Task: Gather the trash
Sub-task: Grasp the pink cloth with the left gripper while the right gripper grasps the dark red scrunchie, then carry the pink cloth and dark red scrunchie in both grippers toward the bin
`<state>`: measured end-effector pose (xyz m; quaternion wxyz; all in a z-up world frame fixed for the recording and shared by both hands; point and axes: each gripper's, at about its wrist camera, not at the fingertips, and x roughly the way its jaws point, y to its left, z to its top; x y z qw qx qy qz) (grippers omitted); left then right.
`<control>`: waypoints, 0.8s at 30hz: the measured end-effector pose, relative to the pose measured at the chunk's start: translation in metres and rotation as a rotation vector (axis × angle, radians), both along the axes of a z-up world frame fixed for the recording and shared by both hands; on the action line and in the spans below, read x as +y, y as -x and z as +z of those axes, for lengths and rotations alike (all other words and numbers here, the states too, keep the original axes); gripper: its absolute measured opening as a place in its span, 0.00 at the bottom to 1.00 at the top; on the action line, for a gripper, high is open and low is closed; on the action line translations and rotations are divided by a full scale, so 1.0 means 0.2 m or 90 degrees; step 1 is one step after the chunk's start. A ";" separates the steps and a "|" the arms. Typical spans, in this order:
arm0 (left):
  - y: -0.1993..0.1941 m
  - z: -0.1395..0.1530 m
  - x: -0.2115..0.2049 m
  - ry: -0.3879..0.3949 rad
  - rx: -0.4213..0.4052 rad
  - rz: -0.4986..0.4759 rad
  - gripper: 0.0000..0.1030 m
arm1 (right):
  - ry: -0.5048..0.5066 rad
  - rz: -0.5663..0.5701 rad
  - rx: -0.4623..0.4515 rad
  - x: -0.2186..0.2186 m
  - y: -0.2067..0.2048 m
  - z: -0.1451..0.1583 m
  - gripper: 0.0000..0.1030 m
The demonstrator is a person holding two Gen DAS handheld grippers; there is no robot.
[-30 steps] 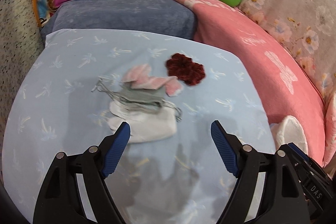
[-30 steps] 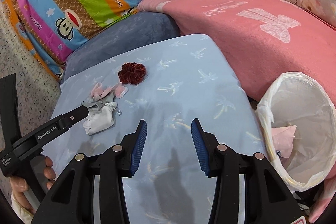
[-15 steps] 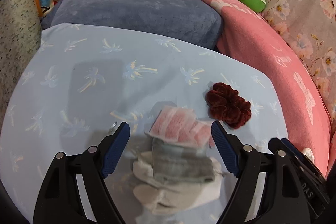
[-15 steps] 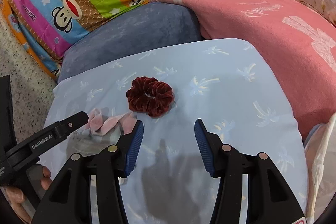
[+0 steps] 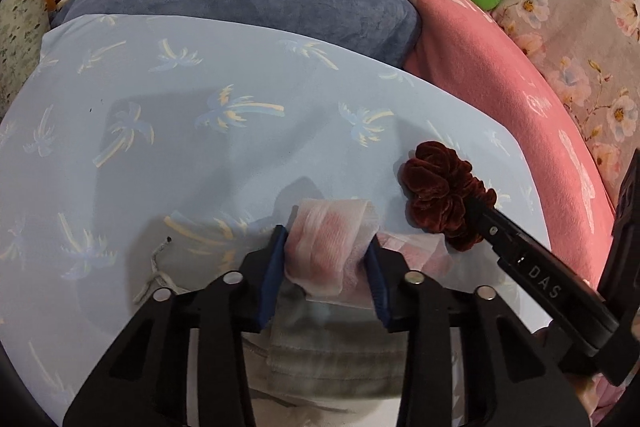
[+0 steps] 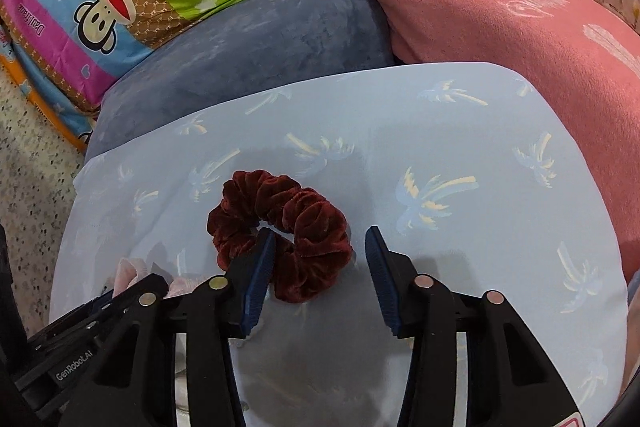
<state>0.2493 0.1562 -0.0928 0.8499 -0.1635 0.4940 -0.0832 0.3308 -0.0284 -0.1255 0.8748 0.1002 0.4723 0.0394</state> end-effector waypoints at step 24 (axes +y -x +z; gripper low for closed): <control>0.31 0.38 -0.29 0.014 -0.094 -0.071 0.12 | -0.038 -0.040 -0.064 -0.24 0.71 0.33 0.13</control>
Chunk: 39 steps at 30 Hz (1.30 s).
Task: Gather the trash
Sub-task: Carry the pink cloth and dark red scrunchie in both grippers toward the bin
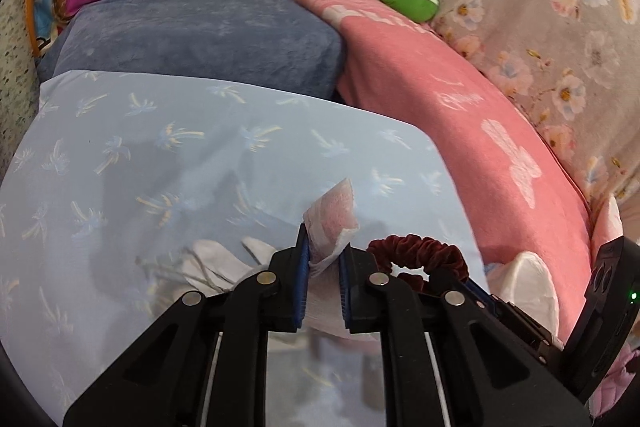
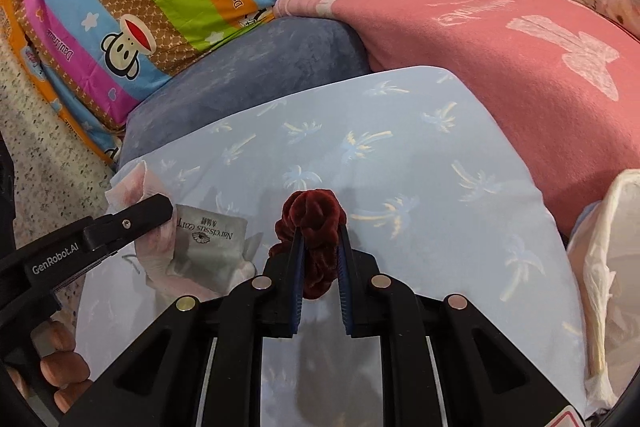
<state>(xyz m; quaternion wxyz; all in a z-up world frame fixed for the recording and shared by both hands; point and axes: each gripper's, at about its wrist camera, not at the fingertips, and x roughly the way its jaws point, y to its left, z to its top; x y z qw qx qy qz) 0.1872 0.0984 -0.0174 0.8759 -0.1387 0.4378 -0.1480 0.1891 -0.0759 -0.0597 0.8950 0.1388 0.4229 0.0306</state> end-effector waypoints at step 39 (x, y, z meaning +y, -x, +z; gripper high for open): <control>0.68 0.16 -0.81 -0.038 -0.049 -0.178 0.09 | -0.032 -0.134 -0.082 -0.74 0.98 0.21 0.13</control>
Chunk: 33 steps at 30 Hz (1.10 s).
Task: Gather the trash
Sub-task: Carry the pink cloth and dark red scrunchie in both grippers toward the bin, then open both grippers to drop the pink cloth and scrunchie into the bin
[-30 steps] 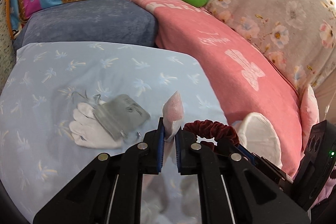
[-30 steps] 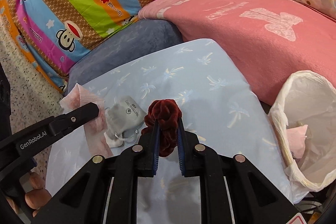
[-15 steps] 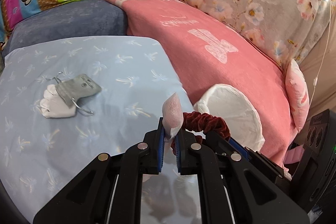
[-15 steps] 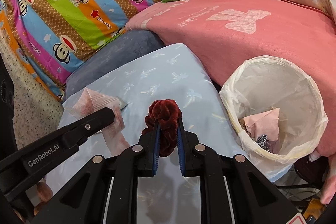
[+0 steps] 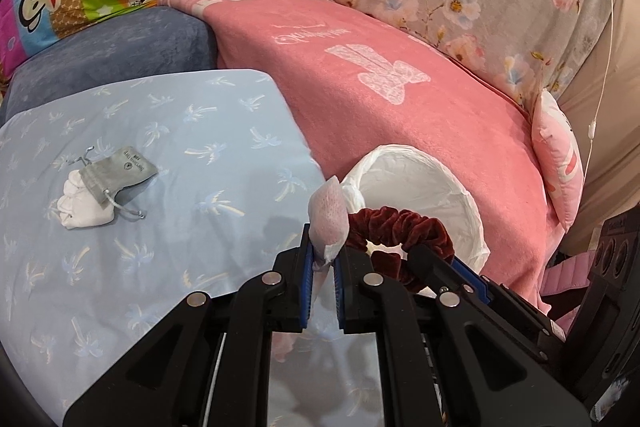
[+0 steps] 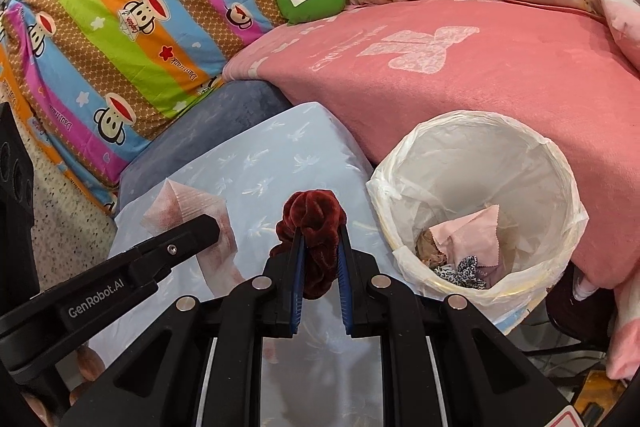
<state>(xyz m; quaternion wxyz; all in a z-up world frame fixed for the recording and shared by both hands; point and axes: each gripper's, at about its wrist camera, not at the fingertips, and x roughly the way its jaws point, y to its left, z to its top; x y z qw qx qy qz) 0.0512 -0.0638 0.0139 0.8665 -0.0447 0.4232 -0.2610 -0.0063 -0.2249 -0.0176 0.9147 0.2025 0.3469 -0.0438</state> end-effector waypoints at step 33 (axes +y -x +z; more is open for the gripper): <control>-0.11 0.09 -0.66 0.035 -0.011 -0.124 0.15 | 0.019 -0.143 0.004 -0.62 0.06 -0.04 0.14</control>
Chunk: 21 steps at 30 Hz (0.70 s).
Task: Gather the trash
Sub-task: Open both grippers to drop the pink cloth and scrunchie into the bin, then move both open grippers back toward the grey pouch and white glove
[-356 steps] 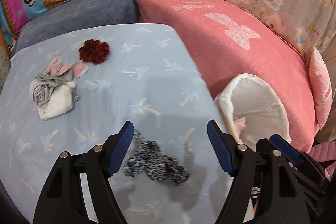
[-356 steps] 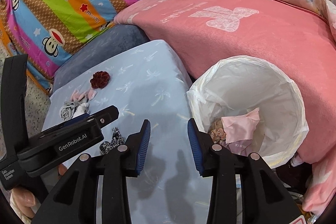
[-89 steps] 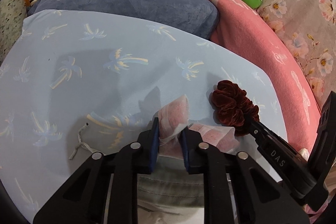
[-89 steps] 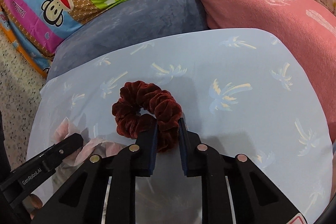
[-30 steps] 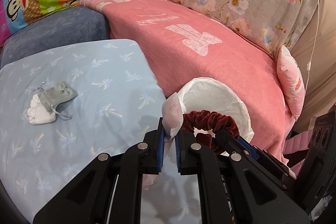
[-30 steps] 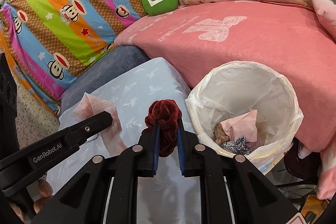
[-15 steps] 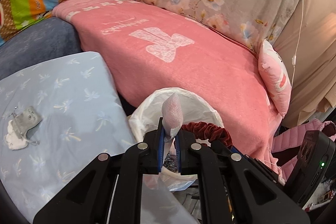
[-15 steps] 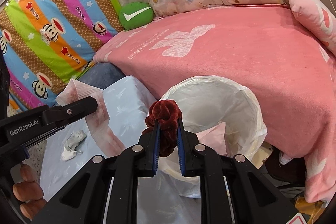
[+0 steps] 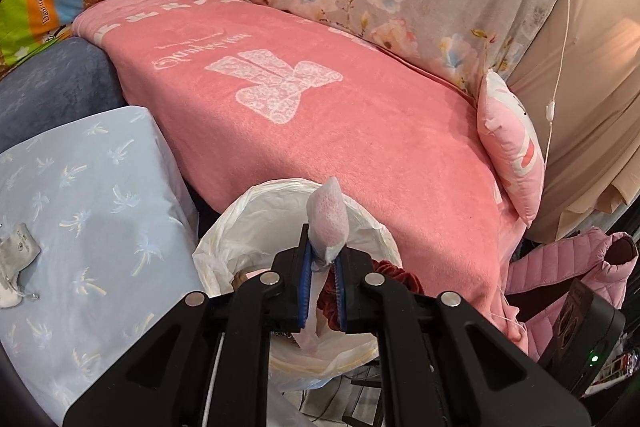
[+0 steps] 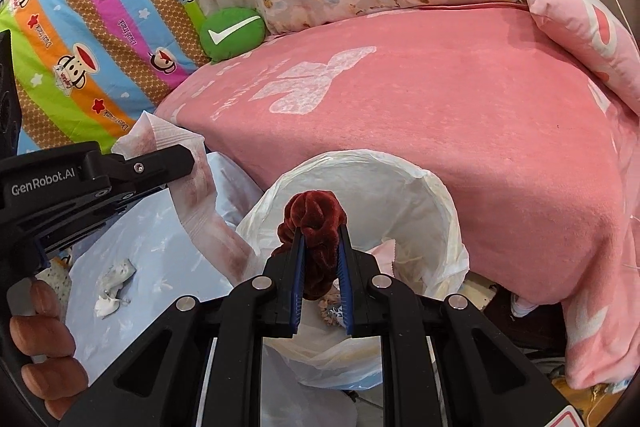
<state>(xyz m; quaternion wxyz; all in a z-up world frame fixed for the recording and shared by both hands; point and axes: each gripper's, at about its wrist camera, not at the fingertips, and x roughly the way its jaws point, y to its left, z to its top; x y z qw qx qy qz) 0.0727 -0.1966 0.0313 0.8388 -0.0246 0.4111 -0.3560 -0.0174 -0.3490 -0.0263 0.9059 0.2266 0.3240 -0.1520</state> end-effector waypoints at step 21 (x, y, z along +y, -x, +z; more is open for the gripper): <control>-0.02 -0.08 0.13 -0.026 -0.008 0.062 0.62 | 0.011 0.018 0.001 0.11 -0.04 0.01 0.25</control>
